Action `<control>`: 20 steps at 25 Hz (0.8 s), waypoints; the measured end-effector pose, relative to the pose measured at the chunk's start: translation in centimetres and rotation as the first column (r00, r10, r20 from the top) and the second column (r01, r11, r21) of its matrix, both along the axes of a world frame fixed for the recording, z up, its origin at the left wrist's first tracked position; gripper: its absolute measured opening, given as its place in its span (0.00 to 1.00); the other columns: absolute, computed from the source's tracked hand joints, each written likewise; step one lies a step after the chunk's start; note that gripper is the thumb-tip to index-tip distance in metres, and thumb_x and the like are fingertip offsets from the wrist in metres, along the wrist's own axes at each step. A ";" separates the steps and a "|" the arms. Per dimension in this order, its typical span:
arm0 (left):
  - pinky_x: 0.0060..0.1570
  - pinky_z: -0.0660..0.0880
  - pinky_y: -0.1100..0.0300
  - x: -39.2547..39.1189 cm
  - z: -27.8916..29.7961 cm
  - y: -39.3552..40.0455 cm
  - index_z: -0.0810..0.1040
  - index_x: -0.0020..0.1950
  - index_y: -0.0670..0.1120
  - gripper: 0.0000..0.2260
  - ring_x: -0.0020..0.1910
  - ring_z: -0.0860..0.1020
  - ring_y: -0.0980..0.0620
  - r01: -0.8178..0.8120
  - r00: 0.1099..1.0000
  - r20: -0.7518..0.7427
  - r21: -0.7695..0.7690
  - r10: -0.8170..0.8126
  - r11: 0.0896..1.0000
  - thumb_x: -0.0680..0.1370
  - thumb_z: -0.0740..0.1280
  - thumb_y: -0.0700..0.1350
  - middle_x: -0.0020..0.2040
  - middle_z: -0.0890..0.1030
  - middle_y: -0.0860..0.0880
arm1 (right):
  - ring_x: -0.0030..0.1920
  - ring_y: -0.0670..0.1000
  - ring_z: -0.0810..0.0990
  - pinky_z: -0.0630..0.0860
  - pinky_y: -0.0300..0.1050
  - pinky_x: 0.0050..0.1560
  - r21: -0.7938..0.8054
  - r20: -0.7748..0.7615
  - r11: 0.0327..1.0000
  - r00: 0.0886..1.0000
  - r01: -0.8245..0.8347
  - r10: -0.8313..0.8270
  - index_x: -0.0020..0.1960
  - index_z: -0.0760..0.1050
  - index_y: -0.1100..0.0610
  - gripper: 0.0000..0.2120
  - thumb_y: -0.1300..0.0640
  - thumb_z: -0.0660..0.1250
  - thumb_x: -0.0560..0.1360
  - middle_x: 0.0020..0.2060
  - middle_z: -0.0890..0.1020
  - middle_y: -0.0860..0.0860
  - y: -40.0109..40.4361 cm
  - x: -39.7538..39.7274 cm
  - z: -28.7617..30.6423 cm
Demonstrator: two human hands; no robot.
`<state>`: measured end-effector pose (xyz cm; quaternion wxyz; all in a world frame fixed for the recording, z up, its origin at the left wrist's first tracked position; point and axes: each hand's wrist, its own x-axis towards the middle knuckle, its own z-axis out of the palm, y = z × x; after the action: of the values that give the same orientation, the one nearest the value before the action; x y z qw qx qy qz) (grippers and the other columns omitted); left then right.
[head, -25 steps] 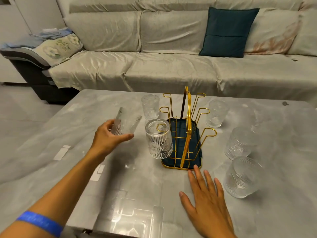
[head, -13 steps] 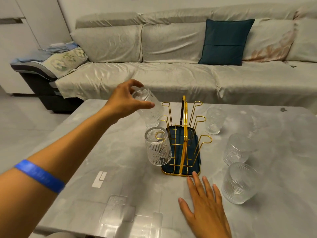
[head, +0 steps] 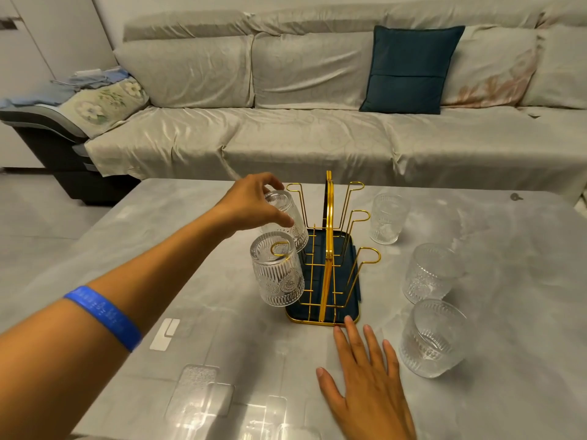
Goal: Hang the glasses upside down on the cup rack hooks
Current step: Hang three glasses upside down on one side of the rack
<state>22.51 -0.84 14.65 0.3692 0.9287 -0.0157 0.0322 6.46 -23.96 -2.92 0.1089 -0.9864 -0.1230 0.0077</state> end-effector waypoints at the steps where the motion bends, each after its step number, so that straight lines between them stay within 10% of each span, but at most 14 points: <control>1: 0.37 0.78 0.60 0.1 -0.2 -0.2 0.75 0.60 0.50 0.30 0.44 0.80 0.52 0.006 1.000 -0.015 0.007 -0.006 1.000 0.62 0.83 0.46 0.52 0.81 0.45 | 0.74 0.56 0.38 0.29 0.52 0.67 0.007 0.020 1.000 1.000 0.001 -0.001 0.76 0.44 0.46 0.39 0.30 0.37 0.70 0.75 0.38 0.49 0.0 -0.1 0.1; 7: 0.47 0.79 0.52 0.3 -0.6 -1.5 0.74 0.64 0.47 0.32 0.51 0.79 0.44 0.014 0.998 -0.059 0.099 -0.008 0.995 0.63 0.82 0.44 0.58 0.80 0.43 | 0.72 0.54 0.31 0.24 0.52 0.65 -0.032 0.013 0.999 1.000 -0.025 0.026 0.75 0.35 0.44 0.38 0.29 0.36 0.70 0.72 0.30 0.48 -0.1 0.2 -0.3; 10: 0.47 0.77 0.53 0.3 -0.7 -1.6 0.73 0.66 0.47 0.31 0.53 0.78 0.44 0.027 0.995 -0.094 0.078 -0.019 0.997 0.66 0.81 0.46 0.62 0.78 0.42 | 0.75 0.56 0.41 0.29 0.52 0.67 0.037 0.034 0.999 0.999 -0.001 -0.001 0.76 0.46 0.47 0.39 0.29 0.37 0.70 0.75 0.40 0.50 0.0 0.0 -0.2; 16: 0.43 0.73 0.59 -0.7 -2.7 3.7 0.73 0.66 0.48 0.22 0.53 0.78 0.49 -0.251 0.966 -0.028 -0.332 0.256 0.909 0.76 0.72 0.53 0.59 0.79 0.45 | 0.73 0.51 0.30 0.31 0.55 0.71 -0.076 -0.007 0.997 1.000 -0.019 0.019 0.74 0.30 0.45 0.37 0.29 0.33 0.71 0.71 0.27 0.46 -0.1 0.0 -0.2; 20: 0.49 0.74 0.54 -0.2 -8.0 6.1 0.72 0.66 0.45 0.23 0.53 0.78 0.46 -0.442 0.897 -0.147 -0.319 0.417 0.839 0.74 0.75 0.41 0.62 0.78 0.41 | 0.73 0.58 0.58 0.39 0.49 0.69 -0.044 0.046 0.999 0.999 -0.004 0.006 0.74 0.62 0.51 0.41 0.30 0.34 0.72 0.76 0.55 0.53 0.2 0.4 0.1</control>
<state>22.32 5.22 6.62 0.5093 0.8300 0.2117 0.0831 6.81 -23.75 -2.81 0.0843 -0.9881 -0.1279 -0.0118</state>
